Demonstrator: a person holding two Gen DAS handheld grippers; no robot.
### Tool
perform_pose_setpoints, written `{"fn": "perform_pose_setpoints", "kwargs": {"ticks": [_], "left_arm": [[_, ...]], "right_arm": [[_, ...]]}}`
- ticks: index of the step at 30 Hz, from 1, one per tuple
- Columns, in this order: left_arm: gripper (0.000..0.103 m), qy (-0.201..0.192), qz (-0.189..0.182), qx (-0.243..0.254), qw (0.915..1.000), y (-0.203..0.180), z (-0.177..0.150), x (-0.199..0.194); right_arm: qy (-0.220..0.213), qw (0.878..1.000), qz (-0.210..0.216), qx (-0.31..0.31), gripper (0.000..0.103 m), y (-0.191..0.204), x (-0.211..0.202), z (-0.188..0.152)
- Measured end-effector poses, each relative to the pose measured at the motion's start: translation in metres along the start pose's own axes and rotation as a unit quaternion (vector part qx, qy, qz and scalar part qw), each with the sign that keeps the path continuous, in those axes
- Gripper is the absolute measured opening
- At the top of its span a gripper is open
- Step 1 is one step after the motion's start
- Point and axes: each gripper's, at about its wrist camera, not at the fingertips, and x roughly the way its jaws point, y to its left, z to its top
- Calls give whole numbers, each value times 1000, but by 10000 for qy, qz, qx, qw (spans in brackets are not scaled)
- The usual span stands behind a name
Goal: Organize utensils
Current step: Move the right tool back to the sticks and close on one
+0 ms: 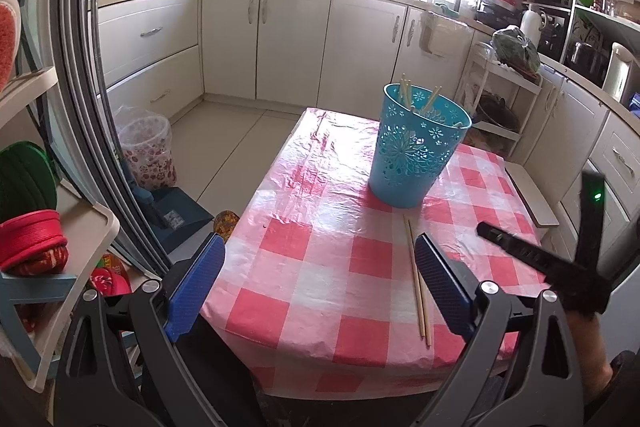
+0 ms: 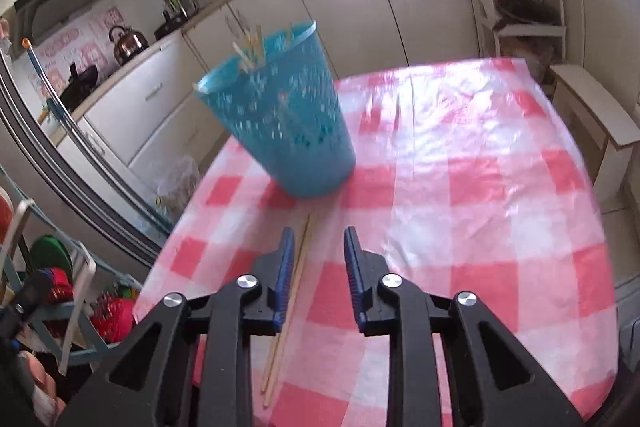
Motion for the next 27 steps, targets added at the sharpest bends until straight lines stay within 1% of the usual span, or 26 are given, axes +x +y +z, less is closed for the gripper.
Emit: {"fn": "perform_pose_setpoints", "kwargs": {"ticks": [3, 5, 11, 14, 18, 21, 25, 27], "left_arm": [[92, -57, 0, 121, 9999, -5, -3, -7], [92, -97, 30, 141, 9998, -4, -4, -11], [92, 5, 70, -33, 10000, 11, -7, -6], [92, 72, 68, -83, 9999, 16, -7, 0], [92, 155, 55, -85, 9998, 16, -10, 9], [92, 273, 24, -46, 9996, 12, -11, 18], [92, 417, -48, 159, 9990, -2, -13, 30], [92, 575, -117, 341, 9977, -14, -14, 42]], "right_arm": [[239, 9997, -81, -56, 21, 6, 28, -8], [333, 9993, -149, -79, 17, 11, 44, -9], [532, 9974, -365, -327, 14, 25, 74, -12], [595, 9961, -491, -422, 13, 26, 82, -14], [558, 9951, -562, -591, 12, 30, 81, -15], [556, 9928, -646, -838, 10, 34, 82, -16], [655, 9894, -641, -1124, 9, 35, 80, -17], [659, 9896, -660, -1094, 9, 28, 76, -18]]}}
